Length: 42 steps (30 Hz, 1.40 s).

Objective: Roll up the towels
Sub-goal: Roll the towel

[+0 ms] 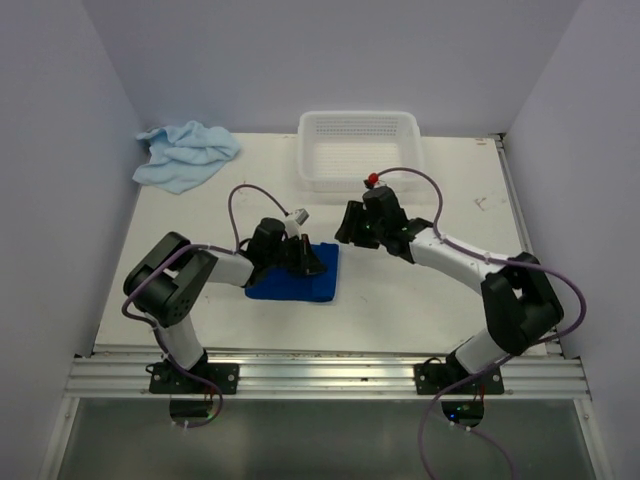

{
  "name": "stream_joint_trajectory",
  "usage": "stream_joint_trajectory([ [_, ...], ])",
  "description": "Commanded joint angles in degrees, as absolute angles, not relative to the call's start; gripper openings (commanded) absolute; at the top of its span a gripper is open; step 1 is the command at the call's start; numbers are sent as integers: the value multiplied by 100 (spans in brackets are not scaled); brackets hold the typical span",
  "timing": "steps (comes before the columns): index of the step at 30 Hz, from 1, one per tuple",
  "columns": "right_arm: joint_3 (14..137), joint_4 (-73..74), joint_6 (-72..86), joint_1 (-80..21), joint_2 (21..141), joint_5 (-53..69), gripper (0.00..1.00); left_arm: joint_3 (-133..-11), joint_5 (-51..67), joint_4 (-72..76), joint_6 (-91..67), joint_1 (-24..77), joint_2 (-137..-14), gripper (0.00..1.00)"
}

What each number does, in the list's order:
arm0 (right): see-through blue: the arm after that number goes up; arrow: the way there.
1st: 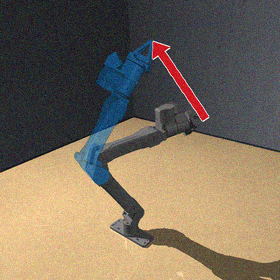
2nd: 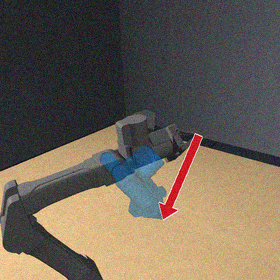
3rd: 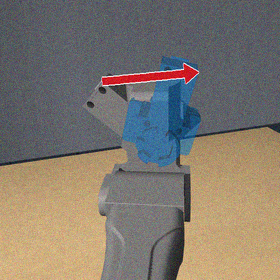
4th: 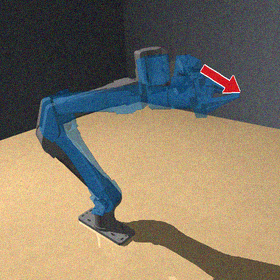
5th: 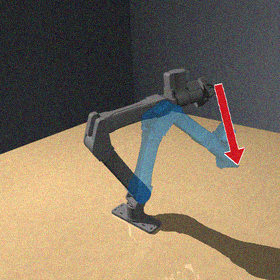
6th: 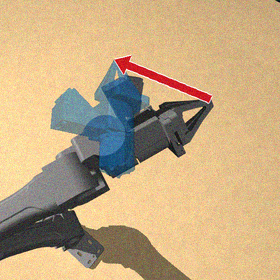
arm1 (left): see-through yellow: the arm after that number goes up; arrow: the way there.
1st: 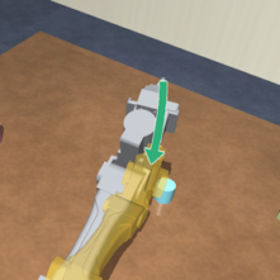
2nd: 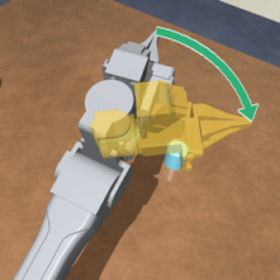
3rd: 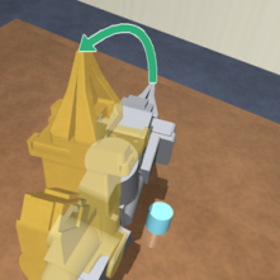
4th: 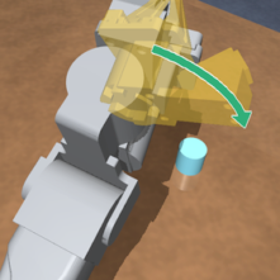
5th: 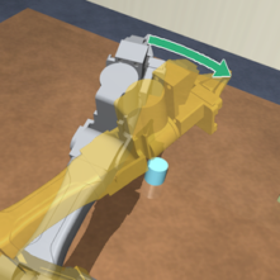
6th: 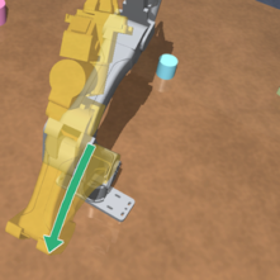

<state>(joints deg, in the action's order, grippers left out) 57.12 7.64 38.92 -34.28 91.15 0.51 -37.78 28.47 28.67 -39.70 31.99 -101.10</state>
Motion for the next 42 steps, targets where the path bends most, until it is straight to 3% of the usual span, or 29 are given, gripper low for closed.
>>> stream_joint_trajectory([
  [1,5354,1037,3867,-3401,8588,-343,55,-3674,2795,3041,-3981,3252,-10239,0],
  [6,4686,530,4446,-3436,8105,165,49,-3674,2769,3094,-4017,3278,-10222,0],
  [15,4052,-272,5545,-4393,8323,97,63,-3674,2707,3129,-4104,3305,-10187,0],
  [31,3279,-1476,6785,-4439,9025,342,65,-3639,2654,3076,-4113,3305,-10107,0],
  [37,3217,-1784,7128,-4456,9360,545,65,-3621,2628,3032,-4096,3296,-10037,0],
  [42,3191,-1802,7154,-4465,9492,519,56,-3639,2628,3006,-4087,3305,-10037,0],
])
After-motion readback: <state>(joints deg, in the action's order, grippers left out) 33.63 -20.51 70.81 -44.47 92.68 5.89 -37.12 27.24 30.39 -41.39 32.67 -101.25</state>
